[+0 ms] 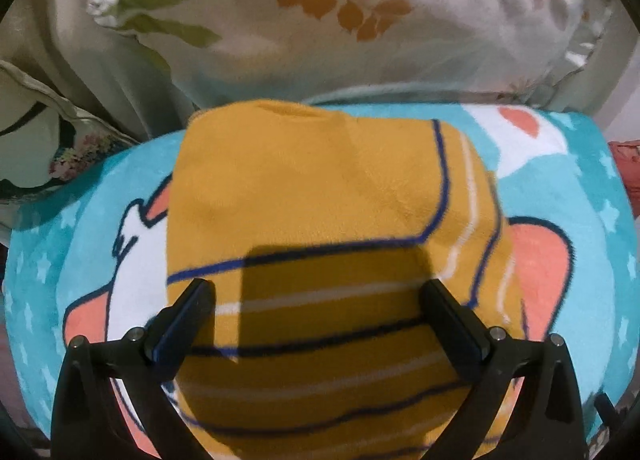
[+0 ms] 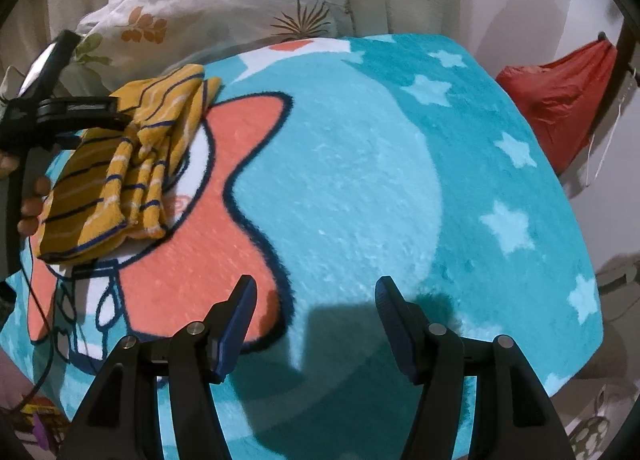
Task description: Fold small clothes
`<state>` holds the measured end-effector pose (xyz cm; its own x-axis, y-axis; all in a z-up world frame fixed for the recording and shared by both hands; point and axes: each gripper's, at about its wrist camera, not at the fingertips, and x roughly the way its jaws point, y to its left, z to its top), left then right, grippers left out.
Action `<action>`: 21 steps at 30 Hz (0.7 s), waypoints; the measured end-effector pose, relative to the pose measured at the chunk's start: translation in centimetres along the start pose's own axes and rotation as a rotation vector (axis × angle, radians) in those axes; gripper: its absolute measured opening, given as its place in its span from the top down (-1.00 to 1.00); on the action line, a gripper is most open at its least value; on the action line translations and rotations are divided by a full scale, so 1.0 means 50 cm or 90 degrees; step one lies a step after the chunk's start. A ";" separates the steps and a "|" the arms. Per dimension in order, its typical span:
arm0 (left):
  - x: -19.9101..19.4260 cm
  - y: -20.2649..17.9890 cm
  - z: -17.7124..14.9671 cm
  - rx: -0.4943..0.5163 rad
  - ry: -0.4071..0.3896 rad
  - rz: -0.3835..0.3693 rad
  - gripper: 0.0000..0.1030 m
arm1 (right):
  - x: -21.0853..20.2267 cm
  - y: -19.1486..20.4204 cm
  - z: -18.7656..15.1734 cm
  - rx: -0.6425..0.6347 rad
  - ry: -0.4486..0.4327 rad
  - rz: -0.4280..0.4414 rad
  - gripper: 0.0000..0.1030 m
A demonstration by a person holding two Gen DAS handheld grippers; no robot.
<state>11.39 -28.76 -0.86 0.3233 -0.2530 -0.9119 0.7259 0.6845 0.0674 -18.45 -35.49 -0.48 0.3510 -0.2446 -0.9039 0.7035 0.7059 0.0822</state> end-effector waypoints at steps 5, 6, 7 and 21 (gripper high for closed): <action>0.007 -0.017 -0.048 0.034 -0.012 0.018 -1.00 | 0.008 0.007 -0.001 0.001 0.004 0.005 -0.28; 0.004 -0.018 -0.046 0.038 -0.009 0.020 -1.00 | 0.010 0.011 -0.002 -0.003 0.008 0.006 -0.28; -0.002 -0.015 -0.044 0.032 0.000 0.015 -1.00 | 0.011 0.015 -0.002 -0.007 0.009 0.007 -0.28; -0.079 0.032 -0.205 -0.006 -0.002 0.015 -1.00 | -0.019 0.107 0.044 -0.080 -0.043 0.048 -0.29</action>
<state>5.05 -19.63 -1.33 0.3413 -0.2389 -0.9091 0.7121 0.6970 0.0842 -13.65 -32.93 1.74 0.4433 -0.2296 -0.8665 0.5929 0.8001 0.0914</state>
